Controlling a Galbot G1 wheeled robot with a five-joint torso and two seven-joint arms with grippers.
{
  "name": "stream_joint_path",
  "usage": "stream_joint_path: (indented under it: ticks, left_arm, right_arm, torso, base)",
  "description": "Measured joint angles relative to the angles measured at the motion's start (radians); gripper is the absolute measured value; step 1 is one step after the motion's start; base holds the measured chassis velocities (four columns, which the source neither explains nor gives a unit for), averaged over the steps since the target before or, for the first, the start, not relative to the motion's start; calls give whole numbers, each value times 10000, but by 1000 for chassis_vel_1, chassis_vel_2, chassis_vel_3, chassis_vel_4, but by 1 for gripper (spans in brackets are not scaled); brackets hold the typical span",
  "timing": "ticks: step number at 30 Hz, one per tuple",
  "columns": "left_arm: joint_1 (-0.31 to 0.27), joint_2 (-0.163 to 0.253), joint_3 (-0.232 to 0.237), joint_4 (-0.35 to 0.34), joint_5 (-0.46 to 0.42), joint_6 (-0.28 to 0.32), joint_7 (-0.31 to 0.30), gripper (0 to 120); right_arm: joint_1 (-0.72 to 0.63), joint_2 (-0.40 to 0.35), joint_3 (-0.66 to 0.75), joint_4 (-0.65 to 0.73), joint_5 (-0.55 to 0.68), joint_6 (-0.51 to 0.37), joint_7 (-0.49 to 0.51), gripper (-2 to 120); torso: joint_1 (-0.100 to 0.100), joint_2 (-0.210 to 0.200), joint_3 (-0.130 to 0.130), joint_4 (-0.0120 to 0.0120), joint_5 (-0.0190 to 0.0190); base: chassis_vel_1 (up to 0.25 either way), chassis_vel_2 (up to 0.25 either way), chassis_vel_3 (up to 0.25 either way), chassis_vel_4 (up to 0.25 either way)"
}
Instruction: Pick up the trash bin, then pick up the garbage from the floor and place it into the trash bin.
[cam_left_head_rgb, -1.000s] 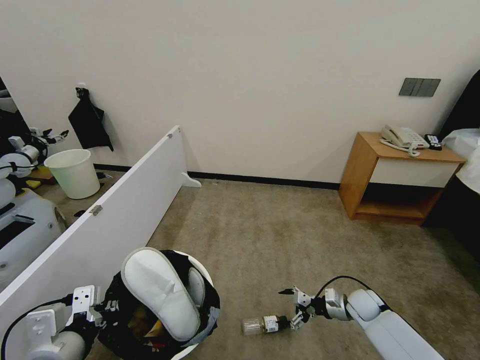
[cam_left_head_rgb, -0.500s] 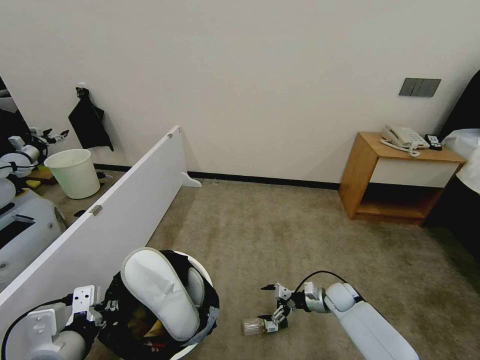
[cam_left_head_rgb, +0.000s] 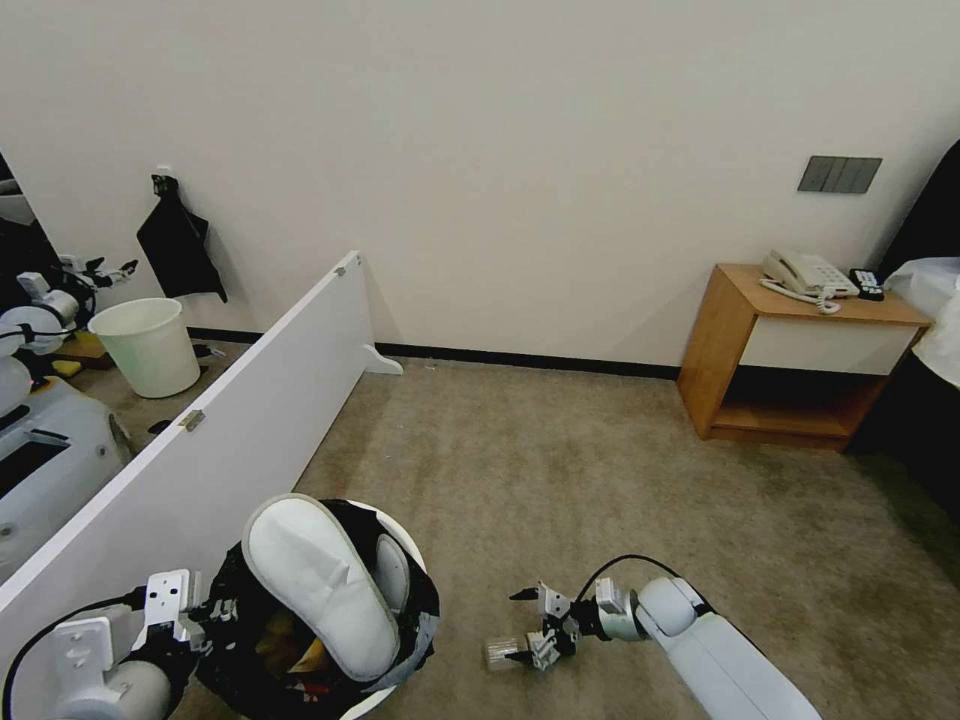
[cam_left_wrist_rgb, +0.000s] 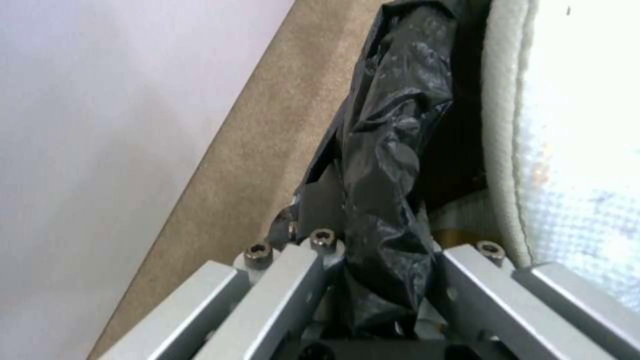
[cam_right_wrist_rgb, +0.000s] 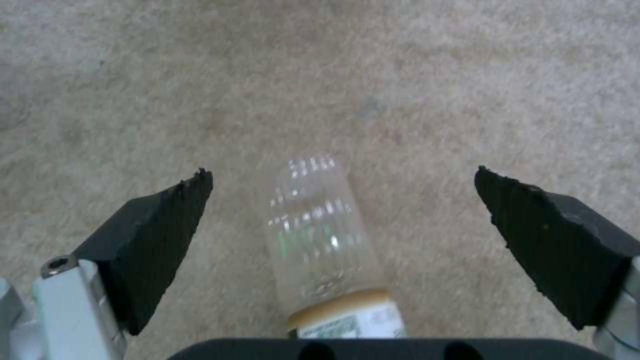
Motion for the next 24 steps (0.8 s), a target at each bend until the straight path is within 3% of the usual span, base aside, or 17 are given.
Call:
stream_joint_path:
  ticks: [24]
  left_arm:
    - [9, 29, 16, -67, -28, 0, -2, 2]
  right_arm:
    - [-44, 50, 2, -324, -405, 7, -90, 100]
  torso:
    - [0, 0, 0, 1, 1]
  base:
    - [0, 0, 0, 0]
